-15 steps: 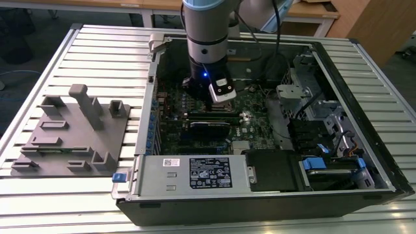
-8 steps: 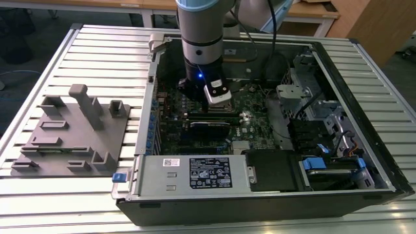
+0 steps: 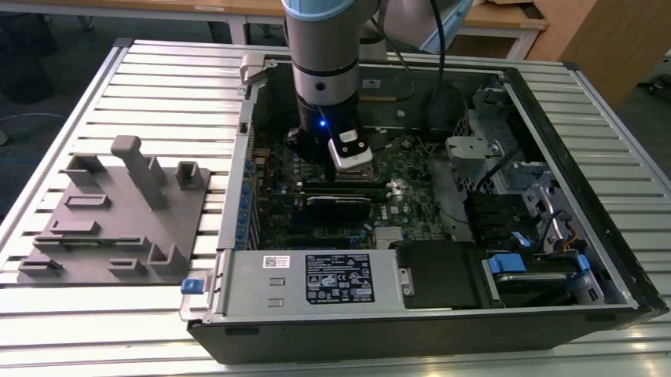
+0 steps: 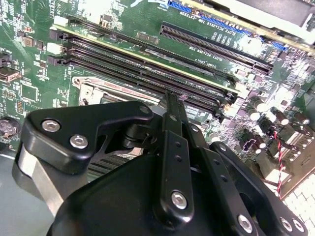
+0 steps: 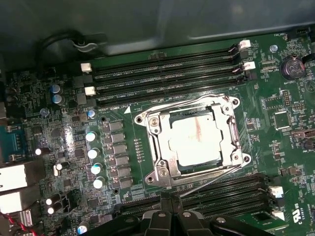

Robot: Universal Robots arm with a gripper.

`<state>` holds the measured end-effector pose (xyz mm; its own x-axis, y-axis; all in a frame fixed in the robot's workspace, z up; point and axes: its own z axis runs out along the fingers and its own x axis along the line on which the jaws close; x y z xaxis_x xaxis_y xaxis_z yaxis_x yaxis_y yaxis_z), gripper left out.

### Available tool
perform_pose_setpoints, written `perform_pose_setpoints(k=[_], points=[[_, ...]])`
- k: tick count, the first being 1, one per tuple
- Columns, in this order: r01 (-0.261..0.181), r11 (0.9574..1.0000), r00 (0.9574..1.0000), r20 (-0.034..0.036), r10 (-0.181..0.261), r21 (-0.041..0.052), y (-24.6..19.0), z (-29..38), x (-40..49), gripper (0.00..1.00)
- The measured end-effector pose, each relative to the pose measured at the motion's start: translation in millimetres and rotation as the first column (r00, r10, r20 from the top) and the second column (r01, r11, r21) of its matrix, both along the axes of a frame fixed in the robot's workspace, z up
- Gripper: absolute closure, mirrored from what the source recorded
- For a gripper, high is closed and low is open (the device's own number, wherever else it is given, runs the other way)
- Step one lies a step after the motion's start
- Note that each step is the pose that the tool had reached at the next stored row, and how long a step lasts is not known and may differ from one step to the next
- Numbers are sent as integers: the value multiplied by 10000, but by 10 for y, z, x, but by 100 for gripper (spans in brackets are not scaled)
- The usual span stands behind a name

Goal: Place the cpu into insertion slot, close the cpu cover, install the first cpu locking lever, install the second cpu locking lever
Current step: 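Install the first cpu locking lever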

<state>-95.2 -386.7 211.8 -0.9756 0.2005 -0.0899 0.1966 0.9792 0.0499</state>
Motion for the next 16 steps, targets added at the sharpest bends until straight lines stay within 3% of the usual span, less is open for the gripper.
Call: perform_pose_setpoints(k=[5, 16], points=[[-1, 10000, 10000, 0, 1, 1, 0, 31, 0, 90], [0, 10000, 10000, 1, 0, 2, 4, 358, 0, 90]])
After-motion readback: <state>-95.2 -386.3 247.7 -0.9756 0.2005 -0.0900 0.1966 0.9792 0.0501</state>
